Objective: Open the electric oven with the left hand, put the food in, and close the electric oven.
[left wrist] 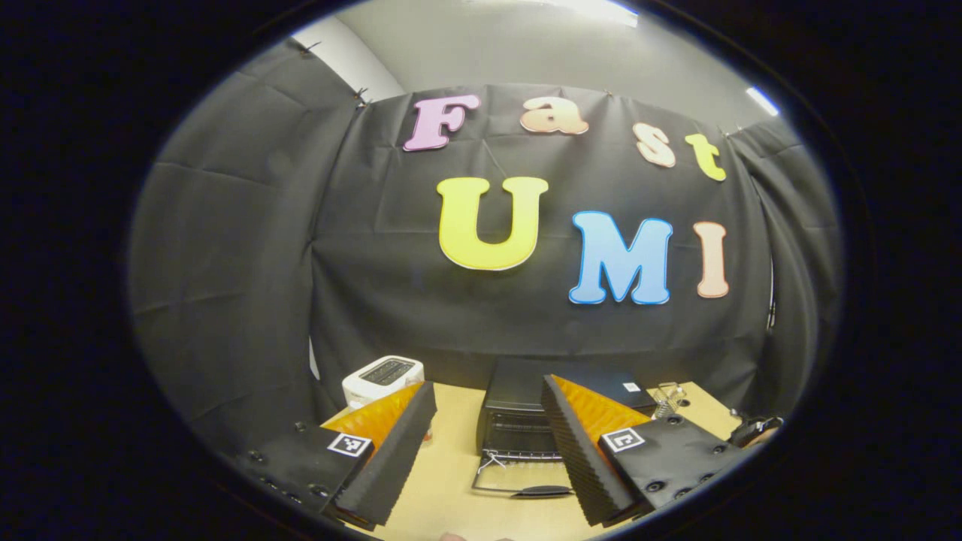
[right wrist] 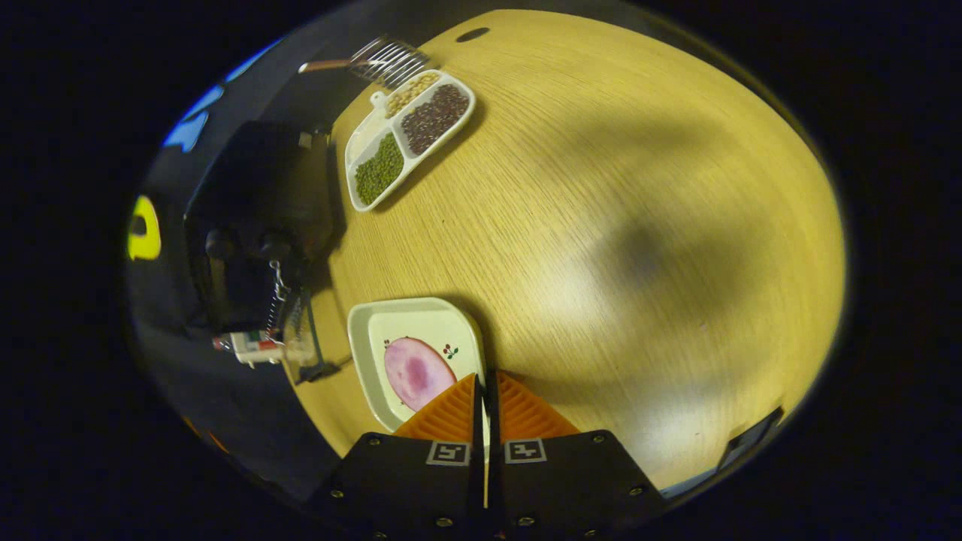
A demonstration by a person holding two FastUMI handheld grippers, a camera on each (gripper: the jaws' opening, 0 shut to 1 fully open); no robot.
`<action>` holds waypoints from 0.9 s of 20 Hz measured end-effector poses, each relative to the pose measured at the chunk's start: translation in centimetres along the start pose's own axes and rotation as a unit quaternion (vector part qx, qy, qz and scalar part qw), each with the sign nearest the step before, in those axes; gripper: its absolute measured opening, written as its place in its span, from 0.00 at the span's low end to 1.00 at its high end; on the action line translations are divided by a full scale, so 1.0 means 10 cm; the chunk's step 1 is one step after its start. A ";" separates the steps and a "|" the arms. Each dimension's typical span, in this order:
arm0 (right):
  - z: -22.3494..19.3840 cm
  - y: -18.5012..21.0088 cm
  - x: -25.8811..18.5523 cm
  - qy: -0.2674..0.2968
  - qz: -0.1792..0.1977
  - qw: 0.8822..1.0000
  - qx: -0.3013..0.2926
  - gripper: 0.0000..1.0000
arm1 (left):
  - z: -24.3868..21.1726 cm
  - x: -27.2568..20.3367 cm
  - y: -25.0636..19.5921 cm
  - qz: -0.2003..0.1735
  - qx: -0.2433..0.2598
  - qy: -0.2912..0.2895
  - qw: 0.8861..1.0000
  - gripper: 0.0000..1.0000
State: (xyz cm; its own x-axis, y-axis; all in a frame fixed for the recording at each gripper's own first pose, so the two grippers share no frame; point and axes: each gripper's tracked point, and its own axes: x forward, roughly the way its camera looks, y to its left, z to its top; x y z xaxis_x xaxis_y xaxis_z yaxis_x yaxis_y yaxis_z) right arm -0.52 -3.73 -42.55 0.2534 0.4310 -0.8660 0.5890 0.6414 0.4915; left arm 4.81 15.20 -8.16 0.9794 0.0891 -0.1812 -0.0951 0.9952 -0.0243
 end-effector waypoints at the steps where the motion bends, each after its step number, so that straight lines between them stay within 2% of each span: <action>1: -0.03 0.03 0.00 -0.004 0.029 0.999 0.021 0.03 | 0.02 0.00 0.02 0.001 0.002 -0.002 1.000 1.00; 3: -0.10 0.08 0.02 -0.012 0.058 0.997 0.052 0.02 | 0.05 0.01 0.01 -0.001 0.000 -0.005 1.000 1.00; 5: -0.13 0.11 0.01 -0.021 0.069 0.996 0.056 0.03 | 0.02 0.03 -0.01 -0.004 -0.004 -0.002 1.000 1.00; 6: -0.16 0.12 -0.05 -0.024 0.074 0.995 0.056 0.03 | 0.01 0.04 -0.03 -0.006 -0.007 -0.001 1.000 0.96; 7: -0.20 0.15 -0.10 -0.025 0.080 0.995 0.058 0.03 | 0.01 0.05 -0.05 -0.010 -0.008 -0.001 1.000 1.00; 10: -0.30 0.31 -0.23 -0.040 0.094 0.993 0.063 0.03 | 0.05 0.03 -0.09 -0.016 -0.006 -0.007 1.000 1.00; 14: -0.47 0.74 -0.35 -0.067 0.114 0.986 0.101 0.02 | 0.10 -0.03 -0.08 -0.018 -0.003 -0.015 1.000 1.00; 18: -0.63 1.26 -0.34 -0.085 0.131 0.982 0.110 0.03 | 0.12 -0.10 0.08 -0.011 0.000 -0.018 1.000 0.99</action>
State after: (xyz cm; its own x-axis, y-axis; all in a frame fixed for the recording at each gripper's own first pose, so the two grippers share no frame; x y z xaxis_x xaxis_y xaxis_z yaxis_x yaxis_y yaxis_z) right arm 1.17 6.89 -32.87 0.5314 0.4387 -0.7247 0.6340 0.3615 0.6837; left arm 4.00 15.97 -6.83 0.9870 0.0680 -0.1460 -0.0729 0.9969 -0.0287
